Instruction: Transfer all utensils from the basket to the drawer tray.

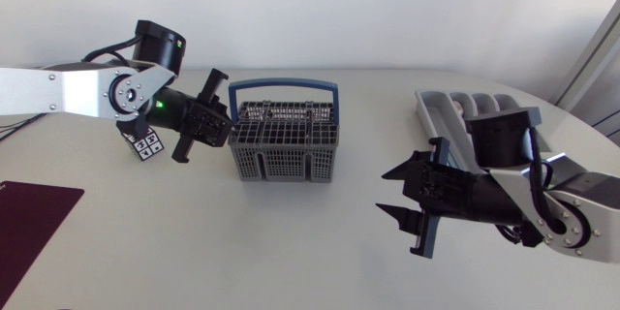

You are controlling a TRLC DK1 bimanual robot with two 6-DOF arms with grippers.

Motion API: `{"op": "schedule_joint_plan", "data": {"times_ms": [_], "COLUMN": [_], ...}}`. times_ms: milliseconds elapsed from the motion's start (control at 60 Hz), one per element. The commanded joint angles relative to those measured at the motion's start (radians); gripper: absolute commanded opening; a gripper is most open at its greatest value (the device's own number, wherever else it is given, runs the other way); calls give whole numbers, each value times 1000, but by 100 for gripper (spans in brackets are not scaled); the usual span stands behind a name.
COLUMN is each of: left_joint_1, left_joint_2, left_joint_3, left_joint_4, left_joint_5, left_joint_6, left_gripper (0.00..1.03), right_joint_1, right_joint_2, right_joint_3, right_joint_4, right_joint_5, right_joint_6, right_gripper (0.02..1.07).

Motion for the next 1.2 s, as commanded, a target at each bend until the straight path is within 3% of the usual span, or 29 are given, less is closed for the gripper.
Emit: {"op": "schedule_joint_plan", "data": {"times_ms": [0,767,1183], "left_joint_1": [10,6,-13], "left_joint_2": [9,-158,-359], "left_joint_3": [30,92,72], "left_joint_4": [-10,-116,-166], "left_joint_5": [2,13,19], "left_joint_6": [32,19,-122], "left_gripper": [4,4,4], "right_joint_1": [26,190,265], "right_joint_2": [5,17,-130], "right_joint_3": [2,-10,-15], "right_joint_4": [16,48,-27], "right_joint_5": [6,75,141], "right_joint_6": [61,143,191], "right_gripper": [70,70,70]}}
